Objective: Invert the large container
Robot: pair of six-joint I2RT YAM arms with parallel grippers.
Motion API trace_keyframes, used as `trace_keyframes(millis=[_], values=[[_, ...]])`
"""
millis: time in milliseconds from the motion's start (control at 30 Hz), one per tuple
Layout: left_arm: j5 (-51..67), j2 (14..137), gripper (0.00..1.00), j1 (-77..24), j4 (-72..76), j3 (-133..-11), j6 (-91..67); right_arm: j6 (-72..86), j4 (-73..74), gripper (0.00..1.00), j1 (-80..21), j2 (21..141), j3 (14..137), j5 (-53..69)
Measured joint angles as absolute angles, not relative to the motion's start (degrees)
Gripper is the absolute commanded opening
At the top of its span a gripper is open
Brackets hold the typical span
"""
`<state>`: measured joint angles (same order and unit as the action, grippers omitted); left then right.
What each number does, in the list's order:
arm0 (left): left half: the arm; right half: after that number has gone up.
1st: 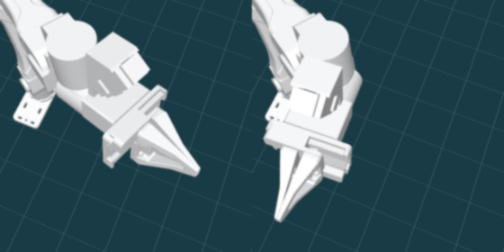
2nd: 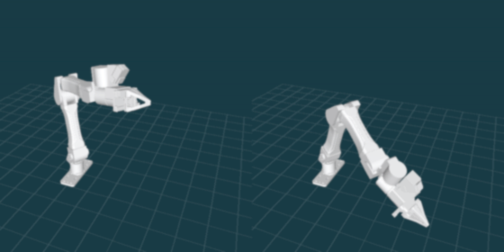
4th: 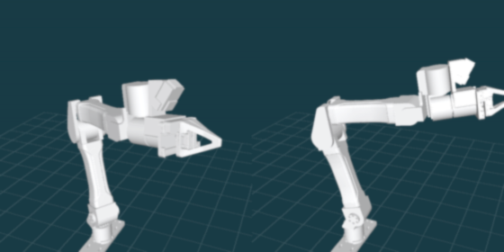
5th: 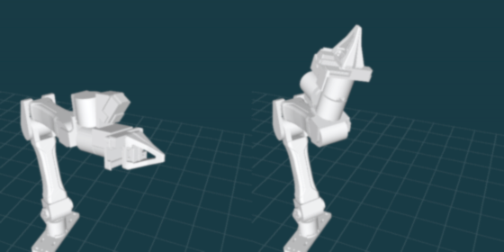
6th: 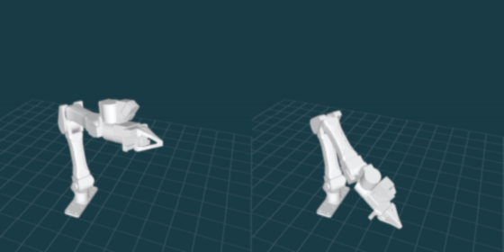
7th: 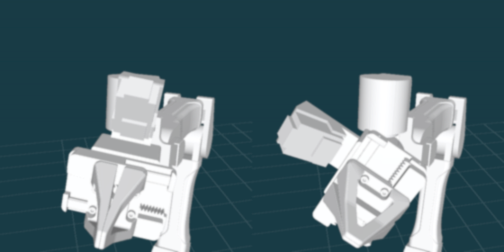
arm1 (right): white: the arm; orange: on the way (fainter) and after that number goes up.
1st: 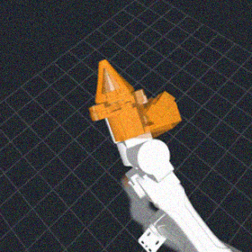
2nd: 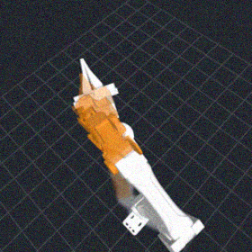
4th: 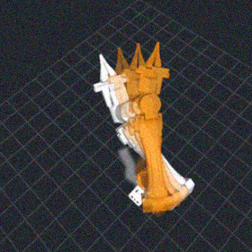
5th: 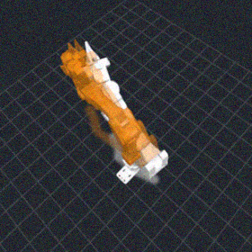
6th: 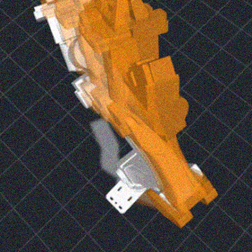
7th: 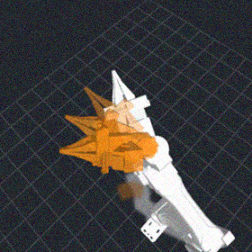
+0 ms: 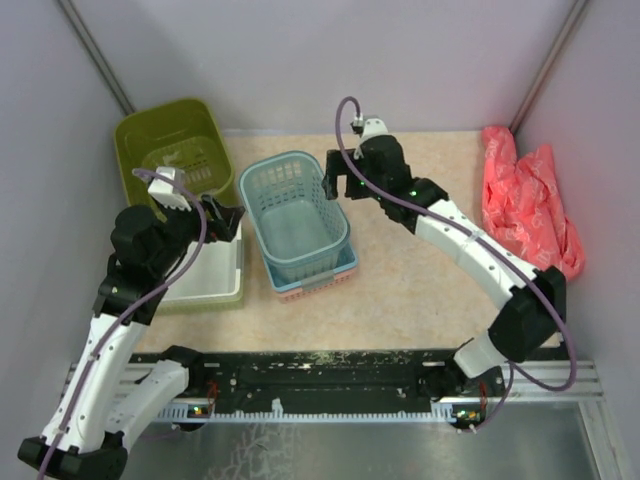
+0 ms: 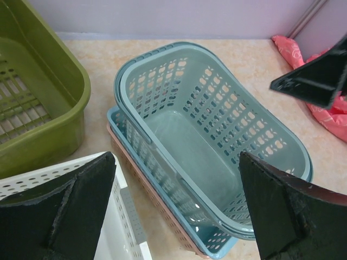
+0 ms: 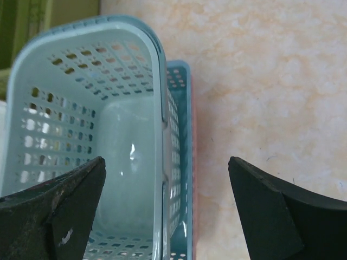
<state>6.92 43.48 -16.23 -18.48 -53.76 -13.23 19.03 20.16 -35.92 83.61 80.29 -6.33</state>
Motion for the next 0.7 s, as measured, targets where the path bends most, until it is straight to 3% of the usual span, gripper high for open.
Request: trace_keyframes(millis=[267,367,567,700], values=[[4.9,40.2,1.00,-16.2,-16.2,-50.9,-14.4,16.5,28.9,0.93,-39.0,94.6,84.9,-8.1],[4.0,40.0,1.00,-16.2,-15.5,-49.7,-14.8,16.0,31.0,0.82,-39.9,97.4,85.6,-9.0],[3.3,40.0,1.00,-16.2,-14.9,-49.2,-15.2,14.9,32.8,0.46,-40.0,98.1,85.8,-9.1],[3.4,39.9,1.00,-16.2,-14.0,-48.7,-15.2,15.0,33.1,0.41,-40.0,98.1,86.8,-9.1]])
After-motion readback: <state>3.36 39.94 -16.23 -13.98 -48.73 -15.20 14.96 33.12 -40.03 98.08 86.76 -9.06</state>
